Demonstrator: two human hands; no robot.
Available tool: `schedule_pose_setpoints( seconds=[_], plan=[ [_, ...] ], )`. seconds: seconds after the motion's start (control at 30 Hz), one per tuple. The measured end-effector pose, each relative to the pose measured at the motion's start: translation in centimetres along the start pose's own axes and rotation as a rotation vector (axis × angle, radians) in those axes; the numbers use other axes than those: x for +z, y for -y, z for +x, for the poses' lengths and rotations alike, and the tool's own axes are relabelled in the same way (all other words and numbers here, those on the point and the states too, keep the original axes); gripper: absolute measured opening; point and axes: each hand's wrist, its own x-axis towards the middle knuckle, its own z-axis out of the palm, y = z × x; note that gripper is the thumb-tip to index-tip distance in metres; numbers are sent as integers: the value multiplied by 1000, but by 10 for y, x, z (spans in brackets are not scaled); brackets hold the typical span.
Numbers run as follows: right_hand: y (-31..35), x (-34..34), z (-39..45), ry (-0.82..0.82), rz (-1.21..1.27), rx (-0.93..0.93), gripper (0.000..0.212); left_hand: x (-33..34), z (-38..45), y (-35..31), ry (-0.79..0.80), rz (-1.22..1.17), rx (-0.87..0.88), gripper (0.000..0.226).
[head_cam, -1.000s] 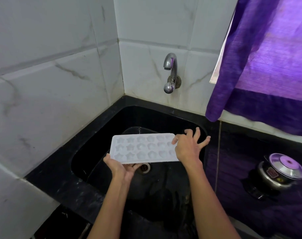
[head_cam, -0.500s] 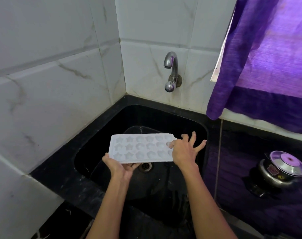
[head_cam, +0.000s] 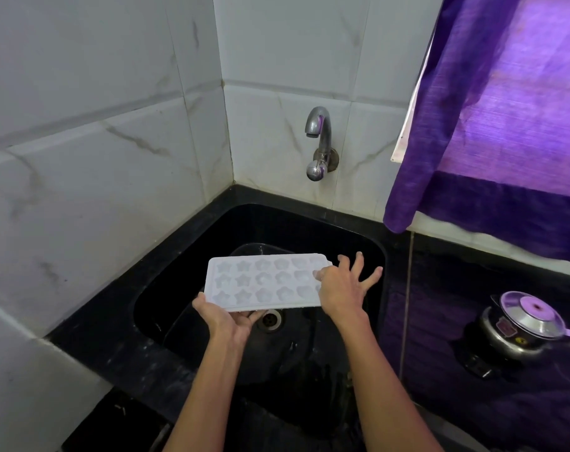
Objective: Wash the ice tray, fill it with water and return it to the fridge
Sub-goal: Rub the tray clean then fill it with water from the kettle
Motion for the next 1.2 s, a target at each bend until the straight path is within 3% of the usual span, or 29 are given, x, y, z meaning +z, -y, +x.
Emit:
schedule_pose_setpoints(
  seconds=[0.1, 0.23, 0.5, 0.8, 1.0, 1.2],
  plan=[
    [4, 0, 0, 10, -7, -16, 34, 2, 2, -1, 8, 2, 1, 59],
    [0, -1, 7, 15, 5, 39, 19, -1, 4, 0, 7, 15, -5, 61],
    [3, 3, 4, 32, -16, 11, 32, -3, 6, 2, 0, 2, -1, 61],
    [-1, 1, 2, 4, 19, 38, 18, -4, 4, 2, 0, 12, -16, 61],
    [8, 0, -3, -87, 103, -25, 44, -2, 3, 5, 5, 4, -25, 60],
    [16, 5, -7, 27, 12, -85, 36, -3, 4, 7, -4, 9, -27, 61]
  ],
)
